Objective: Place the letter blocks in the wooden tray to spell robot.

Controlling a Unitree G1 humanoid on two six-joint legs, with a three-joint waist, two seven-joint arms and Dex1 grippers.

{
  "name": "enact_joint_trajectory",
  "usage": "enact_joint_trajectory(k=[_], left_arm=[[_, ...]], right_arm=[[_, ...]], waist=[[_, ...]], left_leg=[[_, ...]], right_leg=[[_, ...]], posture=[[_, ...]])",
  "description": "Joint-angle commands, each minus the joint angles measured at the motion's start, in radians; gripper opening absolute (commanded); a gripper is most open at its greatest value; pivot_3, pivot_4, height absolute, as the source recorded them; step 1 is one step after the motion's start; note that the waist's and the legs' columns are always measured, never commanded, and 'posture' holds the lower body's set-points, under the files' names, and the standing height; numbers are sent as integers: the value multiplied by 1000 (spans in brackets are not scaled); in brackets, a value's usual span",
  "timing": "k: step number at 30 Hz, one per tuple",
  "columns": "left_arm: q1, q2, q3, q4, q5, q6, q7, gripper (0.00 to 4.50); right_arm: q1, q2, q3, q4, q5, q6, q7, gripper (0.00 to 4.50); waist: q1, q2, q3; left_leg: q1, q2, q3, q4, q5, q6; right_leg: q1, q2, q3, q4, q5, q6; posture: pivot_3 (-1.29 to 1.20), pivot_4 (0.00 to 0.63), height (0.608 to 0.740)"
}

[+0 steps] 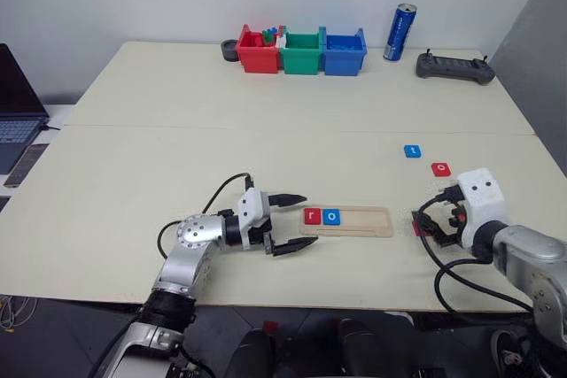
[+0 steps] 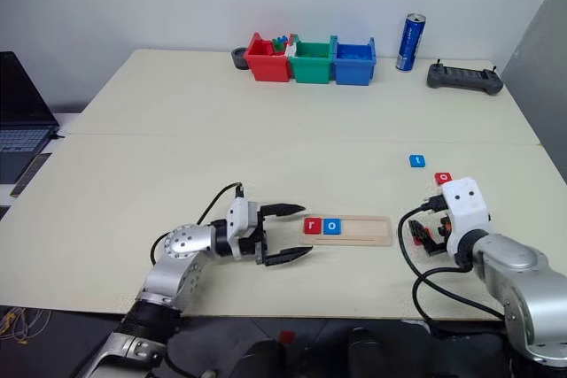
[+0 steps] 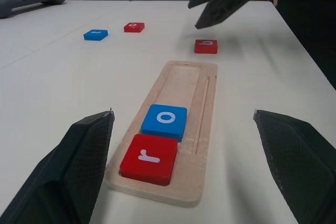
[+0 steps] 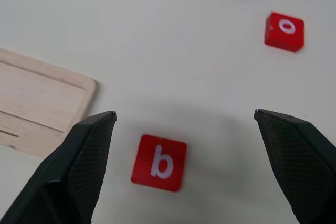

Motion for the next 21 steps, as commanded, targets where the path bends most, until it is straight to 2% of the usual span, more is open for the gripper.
enact_joint_trajectory(k=[1,5,9,15,21], left_arm=[[9,10,15,-57,-23,8,15,4500],[17,12,12,-68,-24,14,17,4500],[11,10,8,-64,-24,15,15,4500],[2,4,0,-62,-26,16,9,4500],[-8,-2,-2,-54,-25,12,5,4500]], right_arm=[[39,-135,-59,69,47,-217,206,4480],[209,-383,-39,249,-31,-720,573,4480],[249,-483,-17,462,-54,-1057,797,4480],[114,-504,115,721,-124,-1358,934,4480],[-44,-454,256,888,-176,-1474,982,4480]], waist=[[2,0,0],[12,0,0],[10,-2,1],[1,-2,2],[0,-2,2]], left_leg=[[0,0,0,0,0,0],[0,-1,1,0,0,0],[3,0,3,0,0,0],[9,1,4,0,0,0],[10,1,4,0,0,0]], right_leg=[[0,0,0,0,0,0],[1,-1,0,-3,0,0],[4,-1,0,-4,0,1],[10,-1,2,-4,-1,2],[11,-1,3,-4,0,0]], posture=[[0,150,740],[0,150,740],[0,150,740],[0,150,740],[0,150,740]])
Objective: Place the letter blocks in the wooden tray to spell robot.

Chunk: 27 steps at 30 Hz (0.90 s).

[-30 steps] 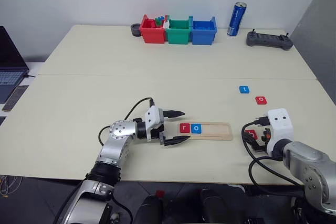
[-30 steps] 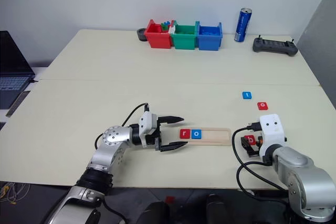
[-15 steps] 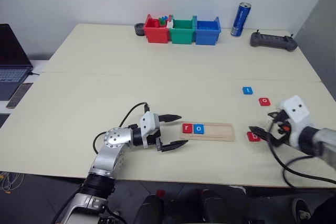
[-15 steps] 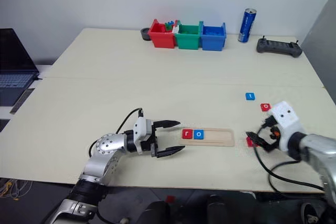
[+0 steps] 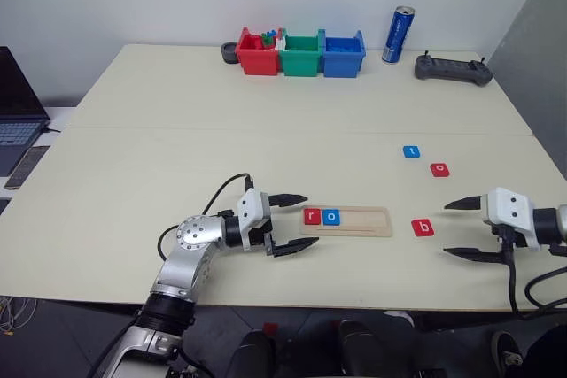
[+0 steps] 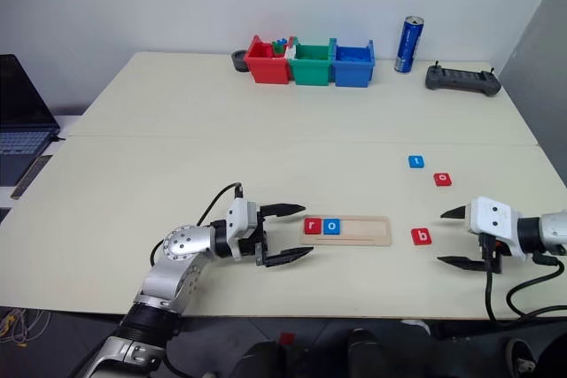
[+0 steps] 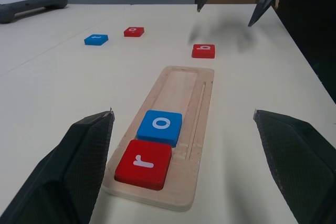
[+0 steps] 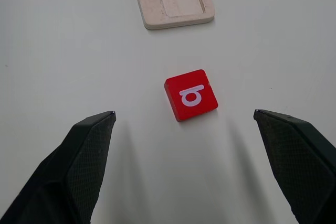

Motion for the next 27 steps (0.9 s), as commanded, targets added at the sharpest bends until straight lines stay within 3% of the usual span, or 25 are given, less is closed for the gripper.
enact_joint_trajectory(k=[1,15,18,25,27], left_arm=[[-12,-1,3,-20,-19,-6,0,4500],[-17,7,8,-24,-20,-1,0,4500],[-15,10,10,-27,-20,0,2,4500],[-8,18,10,-38,-23,7,5,4500],[-8,19,11,-38,-24,8,5,4500]], right_arm=[[-53,19,52,59,-25,-64,32,4480],[-225,124,158,298,-86,-126,32,4480],[-231,130,161,311,-88,-129,35,3878],[-246,129,160,317,-84,-126,47,1456],[-252,129,159,304,-77,-113,49,1452]], waist=[[2,0,0],[2,1,0],[2,1,0],[0,1,0],[0,1,0]], left_leg=[[0,0,0,0,0,0],[0,0,0,0,0,0],[0,0,0,0,0,0],[1,0,0,0,0,0],[1,0,0,0,0,0]], right_leg=[[0,0,0,0,0,0],[0,0,0,1,0,0],[0,0,1,1,0,0],[0,0,1,1,0,0],[0,0,1,1,0,0]], posture=[[0,150,740],[0,150,740],[0,150,740],[0,150,740],[0,150,740]])
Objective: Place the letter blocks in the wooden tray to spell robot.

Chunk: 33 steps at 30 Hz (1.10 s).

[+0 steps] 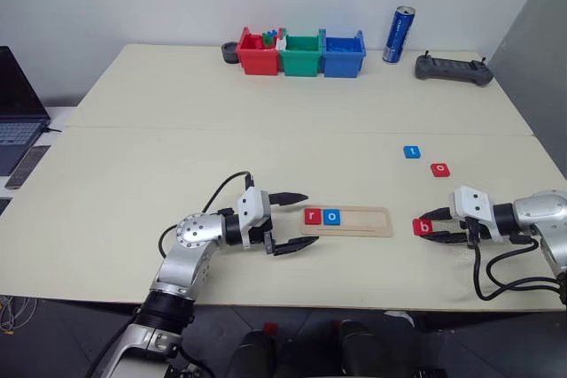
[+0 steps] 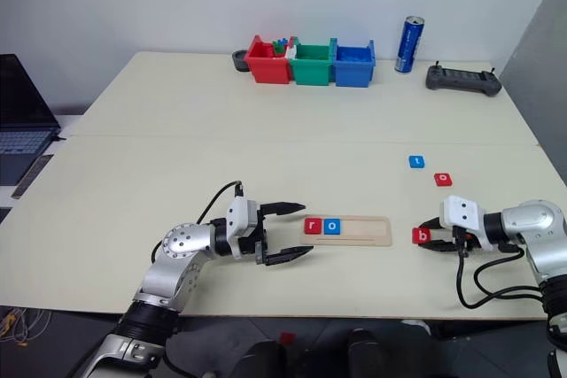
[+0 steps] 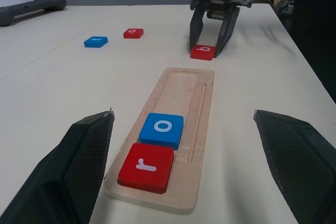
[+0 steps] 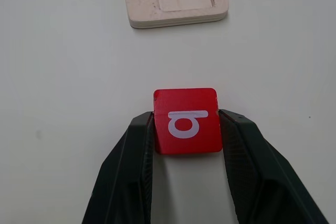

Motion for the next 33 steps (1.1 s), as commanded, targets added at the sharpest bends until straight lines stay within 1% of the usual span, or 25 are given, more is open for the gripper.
enact_joint_trajectory(k=[1,5,9,15,24,29,33], left_arm=[[-3,8,13,-37,-23,4,6,4500],[-2,10,14,-36,-23,1,5,4500],[5,14,19,-37,-25,-3,9,4500],[27,21,20,-51,-27,-8,19,4500],[37,33,24,-66,-30,0,30,4500],[28,32,20,-62,-31,1,31,4500],[25,28,16,-63,-31,3,30,4500]], right_arm=[[-26,-4,-15,-25,13,17,6,1452],[-33,15,-17,-121,49,101,3,1452],[-59,68,-3,-261,84,218,-27,1452],[-101,148,35,-344,62,333,-98,1452],[-72,210,105,-431,42,382,-156,1452],[-73,239,125,-431,32,398,-185,1452],[-78,240,133,-391,5,366,-192,1452]], waist=[[0,0,0],[-1,0,0],[-3,0,0],[0,0,0],[4,0,0],[3,0,0],[3,0,0]], left_leg=[[0,0,0,0,0,0],[0,0,0,0,0,0],[0,0,0,0,0,0],[0,0,-1,0,0,0],[-2,0,-2,0,0,0],[-1,0,-2,0,0,0],[-2,0,-2,0,0,0]], right_leg=[[0,0,0,0,0,0],[0,0,0,0,0,0],[0,0,0,1,0,0],[0,0,-1,1,0,0],[-1,0,-2,0,0,0],[-1,0,-2,0,0,0],[-1,0,-2,0,0,0]], posture=[[0,150,740],[0,150,740],[0,150,740],[0,150,740],[0,150,740],[0,150,740],[0,150,740]])
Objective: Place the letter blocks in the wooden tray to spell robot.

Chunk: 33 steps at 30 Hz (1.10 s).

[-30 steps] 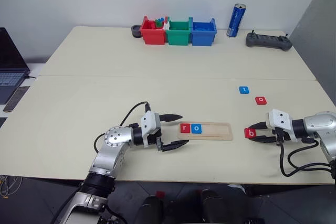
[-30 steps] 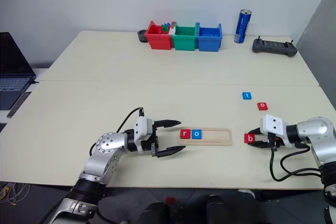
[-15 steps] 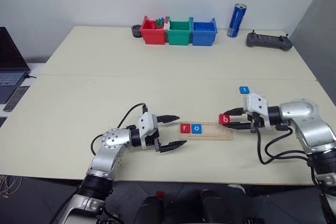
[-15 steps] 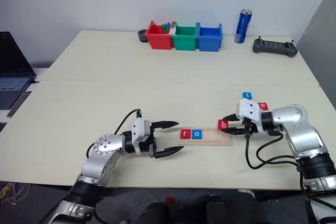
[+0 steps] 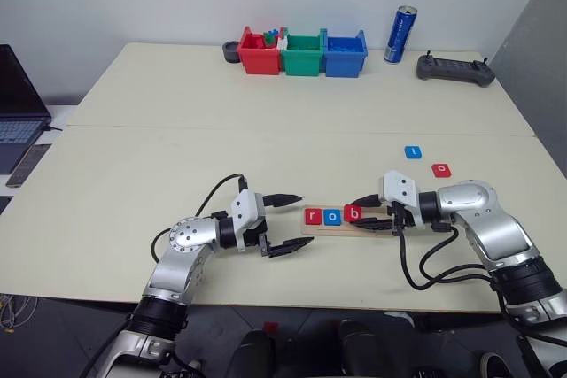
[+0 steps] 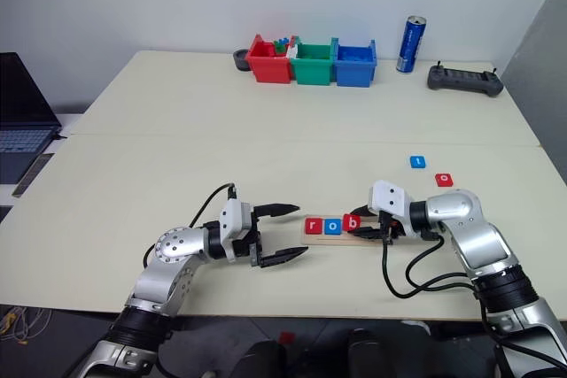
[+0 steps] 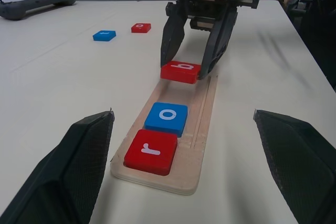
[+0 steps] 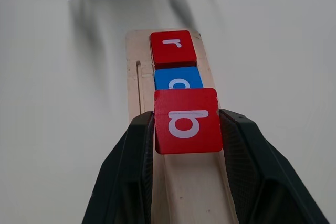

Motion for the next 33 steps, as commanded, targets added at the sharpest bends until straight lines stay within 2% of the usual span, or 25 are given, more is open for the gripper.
enact_joint_trajectory(k=[1,18,26,27,33], left_arm=[[-9,0,8,-31,-19,2,4,4500],[-15,8,9,-21,-17,-1,-4,4500],[-20,4,5,-14,-15,-6,-8,4500],[-22,3,4,-11,-15,-7,-9,4500],[-30,-2,1,0,-14,-13,-15,4500]], right_arm=[[-14,-3,-1,13,-16,-30,-10,1452],[-45,-5,26,53,-40,-50,11,1452],[-43,-13,13,36,-19,-16,34,4323],[-46,-13,9,34,-16,-11,35,4457],[-64,-3,-27,34,4,15,9,4457]], waist=[[0,0,0],[-1,0,0],[-1,0,0],[-1,0,0],[-1,0,0]], left_leg=[[0,0,0,0,0,0],[0,0,0,0,0,0],[0,0,0,0,0,0],[0,0,0,0,0,0],[0,0,0,0,0,0]], right_leg=[[0,0,0,0,0,0],[0,0,0,0,0,0],[0,0,0,0,0,0],[0,0,0,0,0,0],[0,0,0,0,0,0]], posture=[[0,150,740],[0,150,740],[0,150,740],[0,150,740],[0,150,740]])
